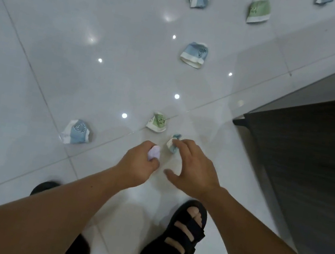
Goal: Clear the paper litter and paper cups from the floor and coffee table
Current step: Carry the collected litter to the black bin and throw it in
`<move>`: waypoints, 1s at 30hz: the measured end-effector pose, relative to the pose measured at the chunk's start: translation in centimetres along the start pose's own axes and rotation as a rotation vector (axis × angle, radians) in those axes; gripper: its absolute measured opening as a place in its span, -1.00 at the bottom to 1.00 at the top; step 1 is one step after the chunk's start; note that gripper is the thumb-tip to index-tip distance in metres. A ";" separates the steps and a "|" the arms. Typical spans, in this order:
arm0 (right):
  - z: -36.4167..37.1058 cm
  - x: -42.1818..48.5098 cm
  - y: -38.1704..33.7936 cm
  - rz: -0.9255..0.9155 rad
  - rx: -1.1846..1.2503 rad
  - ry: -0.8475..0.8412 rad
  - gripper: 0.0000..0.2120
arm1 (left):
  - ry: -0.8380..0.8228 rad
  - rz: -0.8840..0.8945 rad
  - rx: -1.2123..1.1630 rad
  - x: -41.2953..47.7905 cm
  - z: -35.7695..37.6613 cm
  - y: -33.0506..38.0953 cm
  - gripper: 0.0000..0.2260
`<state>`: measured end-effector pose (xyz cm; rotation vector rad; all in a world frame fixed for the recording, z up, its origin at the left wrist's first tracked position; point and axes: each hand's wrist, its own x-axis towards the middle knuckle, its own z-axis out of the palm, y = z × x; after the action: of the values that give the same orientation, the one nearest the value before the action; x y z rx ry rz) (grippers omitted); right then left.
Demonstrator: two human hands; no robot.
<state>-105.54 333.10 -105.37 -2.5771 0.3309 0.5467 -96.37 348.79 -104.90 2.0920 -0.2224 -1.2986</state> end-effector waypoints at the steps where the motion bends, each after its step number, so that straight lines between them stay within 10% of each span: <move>1: 0.4 0.8 0.8 0.050 -0.049 -0.008 -0.32 | 0.026 0.000 0.041 0.4 -0.1 -1.2 -0.82; 11: 4.1 6.5 2.6 0.219 0.001 -0.074 -0.68 | 0.057 -0.002 0.142 3.9 0.2 -5.9 -0.81; 22: -4.6 0.3 -4.8 -0.226 0.221 0.171 -0.81 | -0.006 -0.083 -0.367 -2.1 -3.6 2.1 -0.59; 30: -2.2 1.8 -6.1 -0.255 0.278 0.116 -0.64 | 0.039 -0.116 -0.409 -1.3 -4.5 -1.6 -0.80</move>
<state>-101.27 336.98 -101.84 -2.3377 0.1035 0.2405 -93.46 352.63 -103.61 1.7970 0.1731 -1.2467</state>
